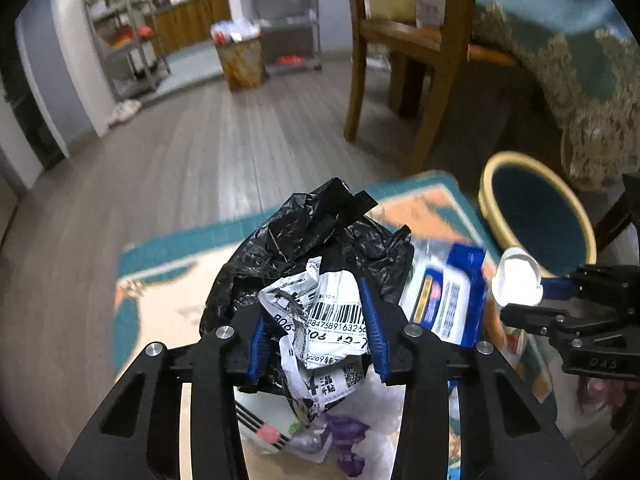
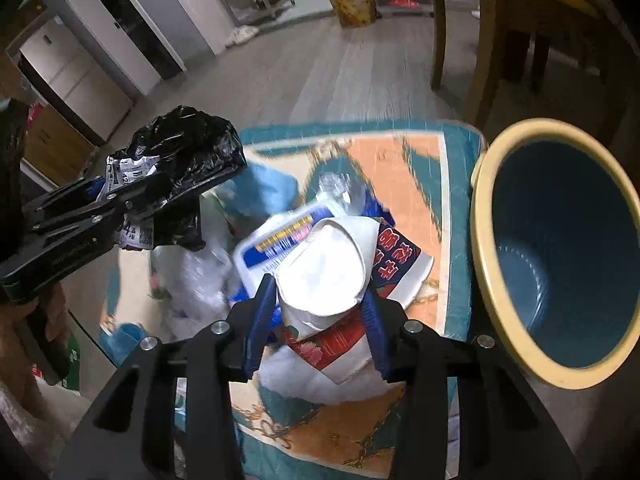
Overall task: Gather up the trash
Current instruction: 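Grasp the black bag with receipt with the left tool while the right tool grasps the white paper cup, then carry both items over the teal bin and open both tools to drop them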
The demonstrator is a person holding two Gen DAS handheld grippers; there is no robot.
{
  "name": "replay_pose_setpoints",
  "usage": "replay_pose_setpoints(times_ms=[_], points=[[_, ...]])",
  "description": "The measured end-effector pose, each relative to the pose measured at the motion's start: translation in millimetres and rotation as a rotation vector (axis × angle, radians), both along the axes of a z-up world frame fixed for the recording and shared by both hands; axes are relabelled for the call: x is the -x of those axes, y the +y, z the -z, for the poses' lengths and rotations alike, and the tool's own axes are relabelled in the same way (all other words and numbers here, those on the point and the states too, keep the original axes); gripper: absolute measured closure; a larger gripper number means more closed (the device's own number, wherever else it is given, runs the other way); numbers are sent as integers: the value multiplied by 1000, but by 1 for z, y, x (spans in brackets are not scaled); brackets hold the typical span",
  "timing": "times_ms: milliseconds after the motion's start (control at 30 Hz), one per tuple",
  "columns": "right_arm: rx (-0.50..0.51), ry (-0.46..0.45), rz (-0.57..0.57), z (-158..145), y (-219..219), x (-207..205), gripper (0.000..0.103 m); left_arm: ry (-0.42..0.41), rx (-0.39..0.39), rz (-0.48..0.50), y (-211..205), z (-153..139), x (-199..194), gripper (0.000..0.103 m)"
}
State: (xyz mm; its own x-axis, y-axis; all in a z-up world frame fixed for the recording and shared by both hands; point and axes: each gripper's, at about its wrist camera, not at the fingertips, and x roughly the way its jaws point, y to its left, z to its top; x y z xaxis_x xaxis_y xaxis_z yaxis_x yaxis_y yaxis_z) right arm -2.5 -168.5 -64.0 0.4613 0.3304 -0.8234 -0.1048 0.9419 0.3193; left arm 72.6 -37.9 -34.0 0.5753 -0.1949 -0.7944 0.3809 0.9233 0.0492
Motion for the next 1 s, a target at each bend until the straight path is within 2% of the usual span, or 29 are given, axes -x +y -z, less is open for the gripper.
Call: replay_pose_setpoints(times_ms=[133, 233, 433, 667, 833, 1000], points=[[-25, -60, 28, -24, -14, 3, 61, -89, 34, -30, 0, -27, 5, 61], [-33, -95, 68, -39, -32, 3, 61, -126, 65, -25, -12, -41, 7, 61], [-24, -112, 194, -47, -85, 5, 61, -133, 108, 46, -56, -48, 11, 61], [24, -56, 367, -27, -157, 3, 61, -107, 114, 160, -129, -33, 13, 61], [11, -25, 493, -12, -207, 10, 61, -64, 90, 228, -177, -6, 14, 61], [-15, -8, 558, -4, -238, 15, 61, -6, 76, 264, -211, 22, 13, 61]])
